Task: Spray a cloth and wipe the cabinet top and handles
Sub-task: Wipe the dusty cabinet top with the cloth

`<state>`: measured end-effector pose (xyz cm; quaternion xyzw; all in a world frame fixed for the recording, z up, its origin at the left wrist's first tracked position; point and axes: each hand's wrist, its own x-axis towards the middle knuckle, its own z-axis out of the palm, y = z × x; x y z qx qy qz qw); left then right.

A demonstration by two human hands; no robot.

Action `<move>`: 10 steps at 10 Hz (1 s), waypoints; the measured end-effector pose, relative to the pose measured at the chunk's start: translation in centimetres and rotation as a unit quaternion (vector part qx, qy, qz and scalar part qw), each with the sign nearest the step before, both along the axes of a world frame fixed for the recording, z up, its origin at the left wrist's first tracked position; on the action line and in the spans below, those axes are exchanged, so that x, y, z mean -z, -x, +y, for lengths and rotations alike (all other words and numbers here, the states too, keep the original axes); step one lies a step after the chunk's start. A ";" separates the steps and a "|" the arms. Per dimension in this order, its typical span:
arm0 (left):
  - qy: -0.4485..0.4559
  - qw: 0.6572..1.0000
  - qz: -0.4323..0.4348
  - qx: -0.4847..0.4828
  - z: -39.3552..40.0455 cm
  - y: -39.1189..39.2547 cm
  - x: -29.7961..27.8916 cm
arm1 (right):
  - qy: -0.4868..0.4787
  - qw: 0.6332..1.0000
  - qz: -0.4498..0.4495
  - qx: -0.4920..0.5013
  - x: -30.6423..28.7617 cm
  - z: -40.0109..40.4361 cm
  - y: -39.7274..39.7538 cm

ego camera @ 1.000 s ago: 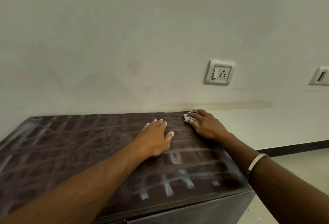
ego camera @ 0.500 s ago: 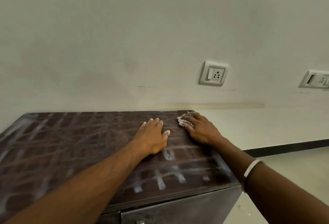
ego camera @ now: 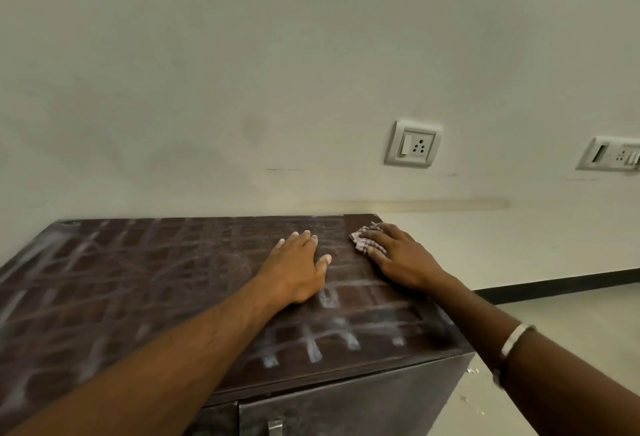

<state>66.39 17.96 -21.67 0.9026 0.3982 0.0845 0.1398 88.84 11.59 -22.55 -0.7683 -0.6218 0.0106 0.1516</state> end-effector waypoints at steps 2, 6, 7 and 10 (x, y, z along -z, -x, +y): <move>0.010 1.000 -0.001 0.004 -0.8 0.3 0.0 | -0.014 0.998 0.045 0.038 0.5 -0.5 -1.4; 0.005 1.000 0.002 0.017 -0.8 1.1 -0.6 | 0.010 0.990 0.115 0.084 -0.3 3.7 -2.7; -0.003 0.999 -0.009 0.037 -0.2 0.7 -0.7 | 0.018 0.989 0.121 0.084 -0.5 6.3 -3.5; 0.002 0.998 -0.009 0.054 -0.6 0.7 0.2 | 0.022 0.996 0.081 0.041 -1.0 7.0 -3.1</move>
